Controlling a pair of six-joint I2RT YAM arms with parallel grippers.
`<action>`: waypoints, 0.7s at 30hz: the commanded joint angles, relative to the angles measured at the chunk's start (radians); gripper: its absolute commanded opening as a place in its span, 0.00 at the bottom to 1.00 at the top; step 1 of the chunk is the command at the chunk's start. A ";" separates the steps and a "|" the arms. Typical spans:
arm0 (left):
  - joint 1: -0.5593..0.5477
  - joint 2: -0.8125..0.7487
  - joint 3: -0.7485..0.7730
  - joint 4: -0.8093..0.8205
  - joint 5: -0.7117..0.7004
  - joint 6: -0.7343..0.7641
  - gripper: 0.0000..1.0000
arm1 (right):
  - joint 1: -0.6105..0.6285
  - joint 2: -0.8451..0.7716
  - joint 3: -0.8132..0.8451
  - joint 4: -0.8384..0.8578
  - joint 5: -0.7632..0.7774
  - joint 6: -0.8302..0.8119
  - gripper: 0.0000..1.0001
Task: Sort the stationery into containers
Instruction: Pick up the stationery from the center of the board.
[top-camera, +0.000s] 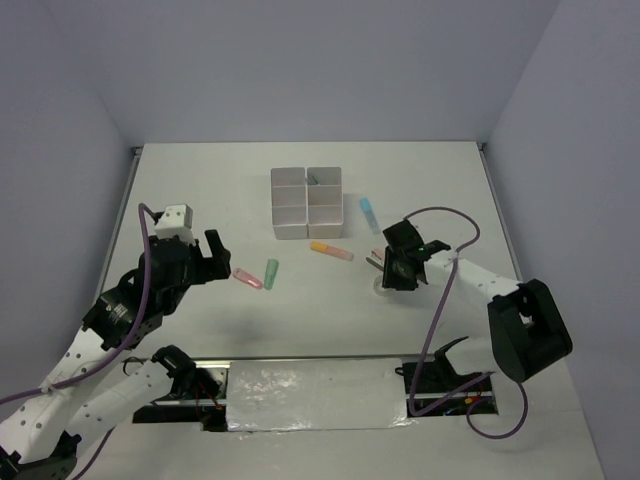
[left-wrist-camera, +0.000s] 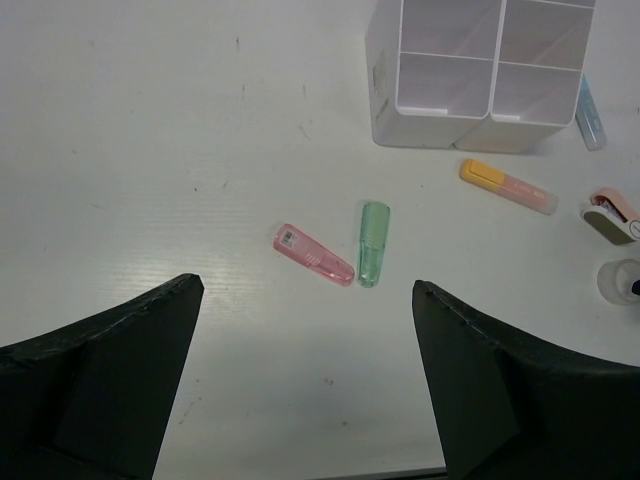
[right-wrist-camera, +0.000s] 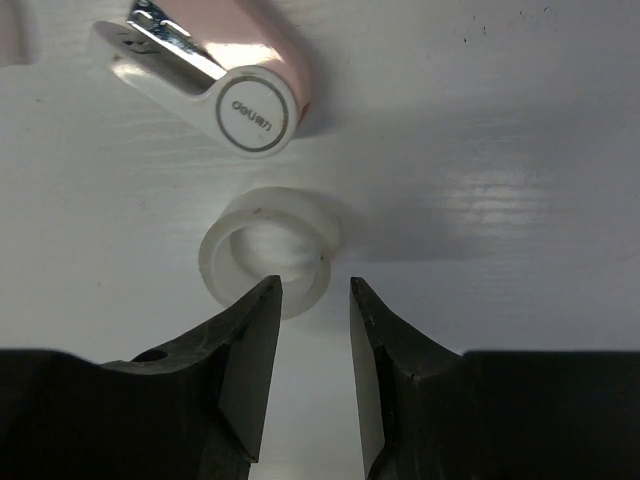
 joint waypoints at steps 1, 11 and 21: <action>0.006 0.004 0.002 0.027 0.008 0.005 0.99 | -0.020 0.055 0.009 0.052 0.030 0.007 0.41; 0.006 0.017 0.000 0.035 0.028 0.000 0.99 | -0.042 0.160 0.011 0.133 -0.011 -0.007 0.16; -0.049 0.137 -0.161 0.553 0.605 -0.363 0.93 | 0.130 -0.142 0.003 0.137 0.082 0.142 0.00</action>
